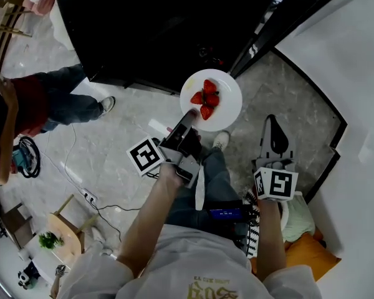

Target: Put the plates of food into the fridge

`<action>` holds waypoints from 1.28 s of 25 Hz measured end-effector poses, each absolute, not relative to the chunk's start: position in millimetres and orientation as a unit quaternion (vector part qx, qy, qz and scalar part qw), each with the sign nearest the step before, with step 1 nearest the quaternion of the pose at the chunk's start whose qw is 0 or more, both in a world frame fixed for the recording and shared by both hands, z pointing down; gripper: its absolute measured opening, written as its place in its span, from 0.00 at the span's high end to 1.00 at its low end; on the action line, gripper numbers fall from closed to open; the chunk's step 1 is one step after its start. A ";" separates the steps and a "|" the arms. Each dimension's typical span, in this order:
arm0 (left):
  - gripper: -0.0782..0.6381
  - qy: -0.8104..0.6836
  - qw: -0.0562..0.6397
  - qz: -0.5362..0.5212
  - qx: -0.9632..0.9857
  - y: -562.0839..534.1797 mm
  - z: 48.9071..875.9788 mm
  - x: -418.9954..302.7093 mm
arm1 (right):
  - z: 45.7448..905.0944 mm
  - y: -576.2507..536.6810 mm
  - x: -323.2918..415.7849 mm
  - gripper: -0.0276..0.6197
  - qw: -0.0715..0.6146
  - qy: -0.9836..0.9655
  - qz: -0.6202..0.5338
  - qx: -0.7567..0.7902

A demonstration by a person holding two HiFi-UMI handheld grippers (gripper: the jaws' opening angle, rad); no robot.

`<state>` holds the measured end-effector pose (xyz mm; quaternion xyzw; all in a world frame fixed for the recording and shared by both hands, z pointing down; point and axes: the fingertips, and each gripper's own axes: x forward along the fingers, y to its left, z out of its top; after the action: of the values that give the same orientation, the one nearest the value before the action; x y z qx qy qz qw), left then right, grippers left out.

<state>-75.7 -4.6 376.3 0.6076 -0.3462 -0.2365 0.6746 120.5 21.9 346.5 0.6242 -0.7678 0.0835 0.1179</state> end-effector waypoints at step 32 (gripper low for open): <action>0.87 -0.351 0.689 -0.212 0.598 -0.1 454.6 -82.3 | 428.7 16.1 95.3 0.94 0.141 -0.794 0.091 0.584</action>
<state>-82.3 -0.1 454.6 0.5985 -0.3507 -0.2115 0.6885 95.3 16.1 428.7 0.5838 -0.7944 0.0908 0.1413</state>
